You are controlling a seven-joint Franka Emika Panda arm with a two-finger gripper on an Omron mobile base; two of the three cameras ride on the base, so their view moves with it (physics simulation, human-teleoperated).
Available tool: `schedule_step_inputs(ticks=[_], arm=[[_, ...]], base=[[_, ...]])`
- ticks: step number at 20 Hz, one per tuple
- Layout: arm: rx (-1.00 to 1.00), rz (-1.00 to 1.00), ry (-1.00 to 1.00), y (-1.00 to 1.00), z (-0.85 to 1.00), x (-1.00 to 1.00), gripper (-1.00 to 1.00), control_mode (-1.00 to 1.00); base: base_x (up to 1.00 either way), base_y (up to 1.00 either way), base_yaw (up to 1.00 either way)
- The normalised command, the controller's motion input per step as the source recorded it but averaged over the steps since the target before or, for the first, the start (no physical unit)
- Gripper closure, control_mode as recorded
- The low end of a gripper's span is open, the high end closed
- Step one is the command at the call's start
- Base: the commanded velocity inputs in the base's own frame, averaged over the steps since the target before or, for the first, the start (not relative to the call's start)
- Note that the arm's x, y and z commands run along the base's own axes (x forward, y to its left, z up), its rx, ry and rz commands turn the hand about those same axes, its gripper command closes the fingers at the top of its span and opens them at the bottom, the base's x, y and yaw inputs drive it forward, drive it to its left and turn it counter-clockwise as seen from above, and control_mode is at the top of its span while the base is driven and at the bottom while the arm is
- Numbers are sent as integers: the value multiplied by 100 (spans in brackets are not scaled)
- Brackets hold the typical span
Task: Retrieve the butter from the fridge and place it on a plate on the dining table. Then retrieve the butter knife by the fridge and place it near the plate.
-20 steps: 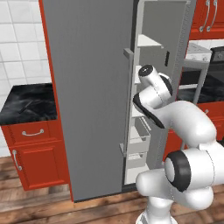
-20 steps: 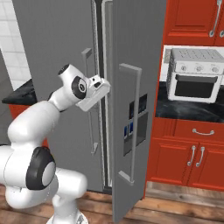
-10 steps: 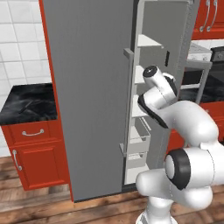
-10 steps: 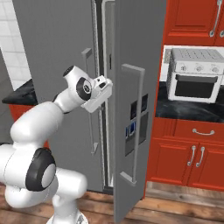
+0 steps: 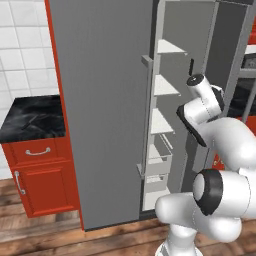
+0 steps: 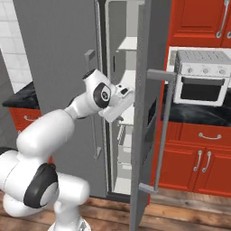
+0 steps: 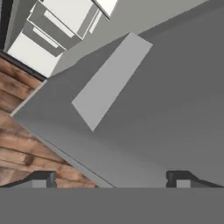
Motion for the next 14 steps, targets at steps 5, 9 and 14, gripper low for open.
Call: schedule_step_inputs(ticks=[5,9,14], arm=[[-1,-3,6,-100,1,-26,-100,-100],[-7,-5,-4,-16,5,-29,-100,-100],[-13,-3,-7,87,19,-17,-100,-100]], base=[[0,0,0],[0,0,0],[0,0,0]])
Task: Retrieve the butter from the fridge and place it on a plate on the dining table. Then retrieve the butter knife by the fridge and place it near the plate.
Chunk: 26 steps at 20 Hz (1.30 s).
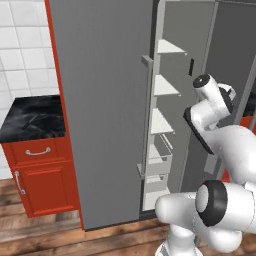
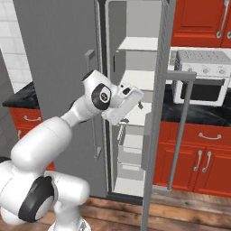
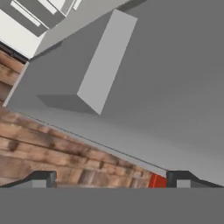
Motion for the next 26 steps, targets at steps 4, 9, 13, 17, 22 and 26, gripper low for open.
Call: schedule_step_inputs(ticks=[4,9,13,17,22,26], arm=[[2,-12,-2,100,-12,21,-100,-100],[49,-20,-20,55,-23,52,-100,-100],[57,-18,-22,58,-18,37,-100,-100],[51,-18,-20,58,-30,21,-100,-100],[31,-13,-35,61,-16,5,-100,-100],[-7,0,-22,36,-17,26,-100,-100]], base=[[0,0,0],[0,0,0],[0,0,0],[0,0,0],[0,0,0],[0,0,0]])
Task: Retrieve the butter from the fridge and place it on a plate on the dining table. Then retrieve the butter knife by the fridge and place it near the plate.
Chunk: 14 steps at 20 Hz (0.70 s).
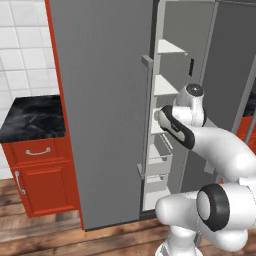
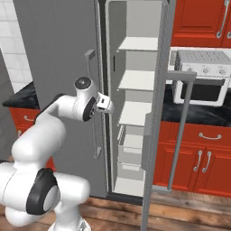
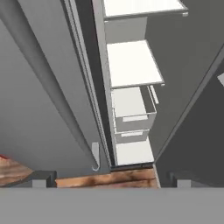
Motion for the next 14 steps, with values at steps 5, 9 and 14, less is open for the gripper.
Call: schedule_step_inputs(ticks=[5,9,14], arm=[[-4,0,-18,58,12,17,-100,-100],[0,0,-4,36,44,9,-100,-100],[0,0,1,6,38,11,-100,-100]], base=[[0,0,0],[0,0,0],[0,0,0]])
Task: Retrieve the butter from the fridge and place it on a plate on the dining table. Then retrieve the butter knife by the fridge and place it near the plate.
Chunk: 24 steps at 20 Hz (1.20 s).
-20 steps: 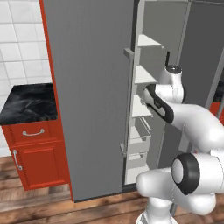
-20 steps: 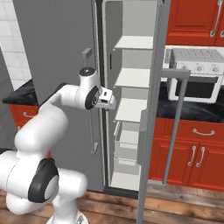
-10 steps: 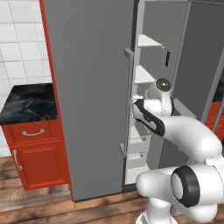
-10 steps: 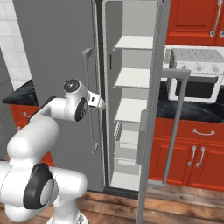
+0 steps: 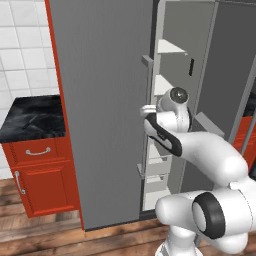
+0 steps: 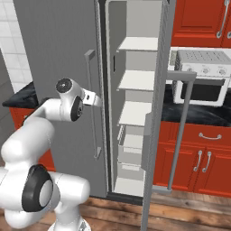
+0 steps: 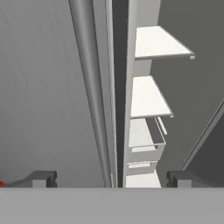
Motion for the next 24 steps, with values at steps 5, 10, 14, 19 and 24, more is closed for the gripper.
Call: schedule_step_inputs(ticks=[5,10,14,19,24], arm=[[2,0,1,1,8,41,-100,-100],[1,0,-7,17,5,58,-100,-100],[0,0,-10,10,11,34,-100,-100],[0,0,-10,0,1,20,-100,-100],[0,0,-7,0,0,23,-100,-100]], base=[[0,0,0],[0,0,0],[0,0,0],[0,0,0],[0,0,0]])
